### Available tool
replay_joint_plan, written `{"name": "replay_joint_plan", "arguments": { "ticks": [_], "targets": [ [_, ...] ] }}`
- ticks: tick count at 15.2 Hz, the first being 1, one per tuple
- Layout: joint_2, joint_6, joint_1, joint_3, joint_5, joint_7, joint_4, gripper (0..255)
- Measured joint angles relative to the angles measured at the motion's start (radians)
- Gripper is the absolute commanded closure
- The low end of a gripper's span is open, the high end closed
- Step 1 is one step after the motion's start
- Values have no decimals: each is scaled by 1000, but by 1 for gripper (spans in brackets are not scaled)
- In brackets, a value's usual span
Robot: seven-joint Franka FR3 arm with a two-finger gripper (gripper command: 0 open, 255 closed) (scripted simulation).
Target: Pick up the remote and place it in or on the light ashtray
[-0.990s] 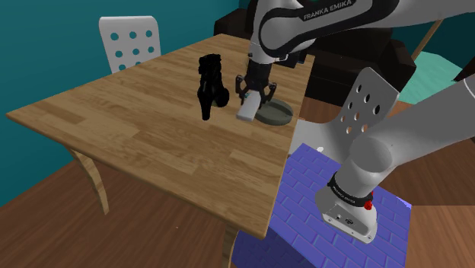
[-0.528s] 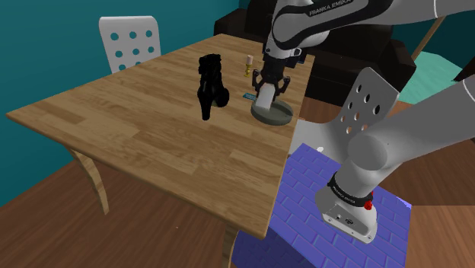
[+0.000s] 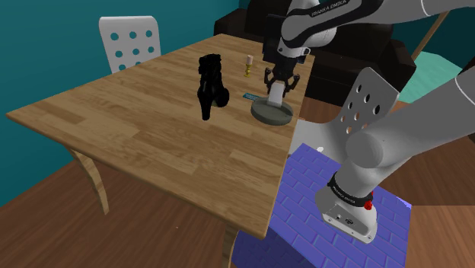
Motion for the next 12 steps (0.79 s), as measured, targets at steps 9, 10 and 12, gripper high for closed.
{"name": "replay_joint_plan", "arguments": {
  "ticks": [9, 10, 12],
  "targets": [
    [64, 132, -3, 3, -2, -5, -70, 255],
    [71, 148, -3, 4, -2, -5, -77, 255],
    [88, 175, -2, 6, -2, -4, -88, 255]
  ]
}}
